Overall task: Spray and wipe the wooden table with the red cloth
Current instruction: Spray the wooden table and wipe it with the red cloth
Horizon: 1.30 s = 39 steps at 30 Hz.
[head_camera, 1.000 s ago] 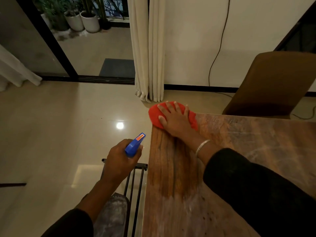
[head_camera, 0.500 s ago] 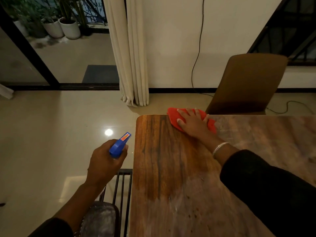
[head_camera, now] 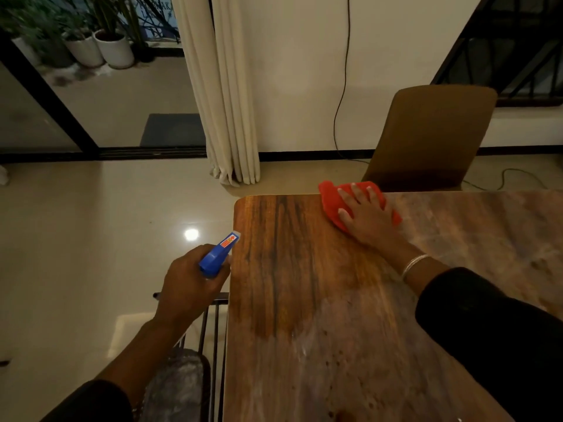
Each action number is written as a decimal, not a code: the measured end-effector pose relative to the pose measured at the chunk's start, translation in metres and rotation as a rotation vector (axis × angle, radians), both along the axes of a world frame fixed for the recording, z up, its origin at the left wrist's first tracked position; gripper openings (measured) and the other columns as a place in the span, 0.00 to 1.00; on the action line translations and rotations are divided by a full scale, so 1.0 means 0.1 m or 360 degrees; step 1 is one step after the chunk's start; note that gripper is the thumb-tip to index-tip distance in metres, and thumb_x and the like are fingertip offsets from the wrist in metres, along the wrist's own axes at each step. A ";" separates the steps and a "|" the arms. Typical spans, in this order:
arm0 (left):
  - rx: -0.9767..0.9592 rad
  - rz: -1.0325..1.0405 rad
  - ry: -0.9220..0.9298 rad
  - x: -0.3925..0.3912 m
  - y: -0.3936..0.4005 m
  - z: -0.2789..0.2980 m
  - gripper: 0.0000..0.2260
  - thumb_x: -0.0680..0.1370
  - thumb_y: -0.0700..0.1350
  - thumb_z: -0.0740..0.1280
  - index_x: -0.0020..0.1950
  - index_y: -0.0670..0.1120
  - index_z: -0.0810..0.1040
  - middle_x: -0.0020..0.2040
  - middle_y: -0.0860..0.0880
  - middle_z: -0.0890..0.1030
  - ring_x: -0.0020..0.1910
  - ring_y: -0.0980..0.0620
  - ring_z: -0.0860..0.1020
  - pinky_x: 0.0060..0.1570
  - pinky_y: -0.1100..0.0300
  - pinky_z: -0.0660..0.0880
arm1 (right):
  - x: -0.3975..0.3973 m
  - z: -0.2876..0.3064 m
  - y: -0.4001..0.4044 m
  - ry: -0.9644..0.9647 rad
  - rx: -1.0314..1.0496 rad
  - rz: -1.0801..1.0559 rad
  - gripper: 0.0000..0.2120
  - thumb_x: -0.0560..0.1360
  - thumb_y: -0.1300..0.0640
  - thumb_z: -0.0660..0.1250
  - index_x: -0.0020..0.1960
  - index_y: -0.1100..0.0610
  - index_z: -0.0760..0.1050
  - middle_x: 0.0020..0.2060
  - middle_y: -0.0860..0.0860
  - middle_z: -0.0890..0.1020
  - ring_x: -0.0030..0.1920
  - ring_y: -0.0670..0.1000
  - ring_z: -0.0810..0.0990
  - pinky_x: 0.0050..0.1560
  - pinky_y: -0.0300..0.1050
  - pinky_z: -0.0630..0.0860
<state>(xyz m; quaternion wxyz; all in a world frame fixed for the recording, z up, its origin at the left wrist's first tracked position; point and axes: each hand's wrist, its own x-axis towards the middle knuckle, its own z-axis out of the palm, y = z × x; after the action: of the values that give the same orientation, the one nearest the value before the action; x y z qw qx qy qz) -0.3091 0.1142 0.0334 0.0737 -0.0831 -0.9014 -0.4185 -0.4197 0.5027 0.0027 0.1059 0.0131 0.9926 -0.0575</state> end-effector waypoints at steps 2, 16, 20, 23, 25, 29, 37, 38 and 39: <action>-0.0027 -0.0002 0.0008 0.01 -0.01 0.08 0.15 0.73 0.63 0.62 0.47 0.52 0.74 0.34 0.59 0.75 0.32 0.58 0.76 0.38 0.65 0.70 | 0.19 -0.09 -0.14 0.0093 -0.0083 -0.0035 0.30 0.86 0.38 0.50 0.85 0.41 0.49 0.86 0.48 0.50 0.85 0.60 0.45 0.80 0.73 0.44; -0.0239 0.0026 0.0178 0.19 0.36 0.63 0.09 0.76 0.57 0.65 0.44 0.52 0.73 0.30 0.58 0.73 0.28 0.60 0.74 0.33 0.67 0.67 | 1.57 -0.11 0.33 0.0044 0.0070 0.0367 0.31 0.84 0.34 0.44 0.84 0.35 0.38 0.86 0.45 0.42 0.85 0.58 0.45 0.77 0.73 0.56; -0.0350 0.0126 0.0189 0.30 0.46 0.79 0.06 0.77 0.49 0.69 0.44 0.50 0.74 0.30 0.58 0.73 0.28 0.60 0.73 0.32 0.67 0.67 | 1.54 -0.04 0.83 -0.0019 0.0051 -0.0071 0.33 0.82 0.33 0.40 0.85 0.40 0.40 0.86 0.48 0.43 0.85 0.61 0.43 0.79 0.74 0.48; -0.0311 0.0147 0.0238 0.37 0.71 0.95 0.11 0.76 0.57 0.64 0.44 0.50 0.73 0.30 0.56 0.74 0.29 0.58 0.75 0.33 0.68 0.68 | 1.96 -0.15 0.16 0.0118 -0.0045 0.0072 0.30 0.85 0.38 0.48 0.86 0.41 0.49 0.86 0.50 0.47 0.85 0.63 0.45 0.79 0.74 0.45; -0.0254 0.0204 0.0223 0.40 0.89 1.02 0.13 0.77 0.57 0.64 0.44 0.48 0.74 0.30 0.52 0.77 0.30 0.53 0.77 0.35 0.66 0.71 | 2.32 -0.21 -0.43 0.0166 -0.0186 0.0336 0.30 0.84 0.40 0.53 0.85 0.42 0.54 0.86 0.51 0.52 0.84 0.65 0.48 0.78 0.75 0.46; -0.0178 0.0279 0.0199 0.50 1.07 1.07 0.06 0.78 0.51 0.68 0.44 0.50 0.75 0.32 0.48 0.79 0.31 0.48 0.80 0.37 0.55 0.78 | 2.69 -0.25 -0.79 0.0182 -0.0242 0.0787 0.30 0.84 0.39 0.53 0.84 0.41 0.54 0.86 0.50 0.53 0.85 0.63 0.48 0.79 0.74 0.49; -0.0101 0.0385 0.0125 0.70 0.71 0.93 0.08 0.78 0.48 0.69 0.46 0.44 0.76 0.35 0.43 0.81 0.34 0.43 0.82 0.40 0.49 0.81 | 2.33 -0.19 -0.16 0.0178 -0.0015 0.0138 0.30 0.83 0.38 0.52 0.84 0.43 0.58 0.85 0.52 0.57 0.84 0.65 0.54 0.78 0.76 0.50; -0.0115 0.0383 0.0121 0.71 0.64 0.91 0.08 0.78 0.48 0.69 0.46 0.44 0.76 0.34 0.43 0.81 0.33 0.44 0.82 0.40 0.51 0.80 | 2.32 -0.21 -0.42 0.0186 -0.0044 0.0150 0.30 0.83 0.39 0.53 0.84 0.43 0.60 0.85 0.52 0.58 0.83 0.66 0.54 0.78 0.77 0.48; -0.0140 0.0373 0.0121 0.72 0.58 0.89 0.08 0.78 0.48 0.69 0.46 0.44 0.77 0.34 0.44 0.81 0.33 0.44 0.81 0.38 0.55 0.79 | 2.30 -0.22 -0.73 0.0197 -0.0090 0.0205 0.30 0.83 0.40 0.53 0.84 0.44 0.59 0.85 0.52 0.57 0.83 0.67 0.53 0.77 0.77 0.47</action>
<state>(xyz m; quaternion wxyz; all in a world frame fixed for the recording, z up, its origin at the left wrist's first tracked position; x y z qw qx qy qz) -0.2375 0.1721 0.1222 0.1525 0.0038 -0.9189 -0.3637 -0.1893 0.4296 -0.0191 0.0481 -0.0574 0.9940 -0.0792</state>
